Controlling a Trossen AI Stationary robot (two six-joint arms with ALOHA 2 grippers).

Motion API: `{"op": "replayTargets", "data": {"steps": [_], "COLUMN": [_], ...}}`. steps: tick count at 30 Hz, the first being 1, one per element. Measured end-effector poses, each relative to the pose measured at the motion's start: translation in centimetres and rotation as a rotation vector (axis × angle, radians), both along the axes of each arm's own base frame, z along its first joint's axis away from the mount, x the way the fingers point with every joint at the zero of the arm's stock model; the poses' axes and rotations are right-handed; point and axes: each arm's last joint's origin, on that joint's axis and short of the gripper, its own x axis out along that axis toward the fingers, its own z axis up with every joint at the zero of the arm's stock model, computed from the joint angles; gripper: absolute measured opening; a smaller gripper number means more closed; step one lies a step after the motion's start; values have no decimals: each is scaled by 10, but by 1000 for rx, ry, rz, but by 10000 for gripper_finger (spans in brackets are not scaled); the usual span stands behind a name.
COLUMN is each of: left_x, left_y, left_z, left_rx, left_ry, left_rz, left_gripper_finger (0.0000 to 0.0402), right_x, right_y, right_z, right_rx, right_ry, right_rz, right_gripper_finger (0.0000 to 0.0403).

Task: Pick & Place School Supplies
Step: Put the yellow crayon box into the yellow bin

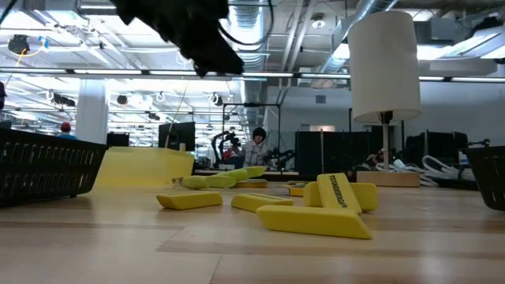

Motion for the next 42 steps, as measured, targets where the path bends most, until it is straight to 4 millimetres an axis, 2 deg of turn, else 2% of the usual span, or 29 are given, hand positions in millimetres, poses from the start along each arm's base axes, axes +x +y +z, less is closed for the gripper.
{"op": "replayTargets", "data": {"steps": [8, 15, 26, 31, 42], "left_x": [49, 83, 96, 99, 108], "left_y": [-12, -22, -9, -6, -1], "left_z": [-25, -45, -84, -97, -108], "left_rx": [298, 456, 501, 580, 645], "left_ry": [103, 159, 270, 308, 263], "left_rz": [-115, -199, -195, -222, -206], "left_gripper_finger": [99, 106, 171, 176, 176], "right_x": [-12, -12, -10, -9, -9], "right_y": [6, 10, 14, 14, 14], "right_z": [3, 4, 10, 12, 14], "right_rx": [31, 32, 49, 47, 44], "right_ry": [-20, -25, -100, -126, -150], "right_rz": [10, 31, 54, 56, 57], "right_gripper_finger": [159, 159, 159, 159, 159]}}
